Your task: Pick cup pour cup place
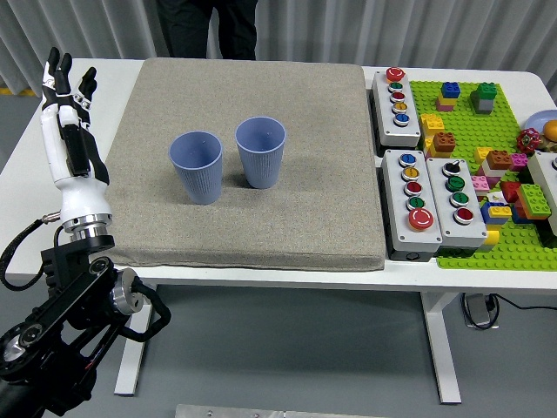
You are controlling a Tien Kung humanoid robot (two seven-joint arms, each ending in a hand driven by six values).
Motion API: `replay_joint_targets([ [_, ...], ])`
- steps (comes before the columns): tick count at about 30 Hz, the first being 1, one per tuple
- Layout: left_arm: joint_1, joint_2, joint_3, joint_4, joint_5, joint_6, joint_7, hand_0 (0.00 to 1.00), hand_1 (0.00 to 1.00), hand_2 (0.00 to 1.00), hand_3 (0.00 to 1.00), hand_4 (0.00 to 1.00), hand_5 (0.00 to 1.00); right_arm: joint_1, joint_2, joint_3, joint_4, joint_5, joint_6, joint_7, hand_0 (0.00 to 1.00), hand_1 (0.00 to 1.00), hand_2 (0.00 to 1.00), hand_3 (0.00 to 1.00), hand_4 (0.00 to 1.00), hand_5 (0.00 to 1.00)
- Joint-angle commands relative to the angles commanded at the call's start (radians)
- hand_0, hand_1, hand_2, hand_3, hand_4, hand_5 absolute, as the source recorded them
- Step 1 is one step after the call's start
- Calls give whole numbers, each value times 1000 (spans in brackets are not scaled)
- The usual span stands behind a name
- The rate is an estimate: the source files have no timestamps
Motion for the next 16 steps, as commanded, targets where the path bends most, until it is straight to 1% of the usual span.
replay_joint_targets([
  [6,4,-2,-1,-8,8,0,0,849,851,986,975,709,998,-3,-2,14,-1,-24,3,-6,671,612,558,555,2,207],
  [16,23,2,-26,-25,11,0,0,851,850,984,974,707,998,-3,-6,31,-2,-59,8,-12,671,612,558,555,2,207],
])
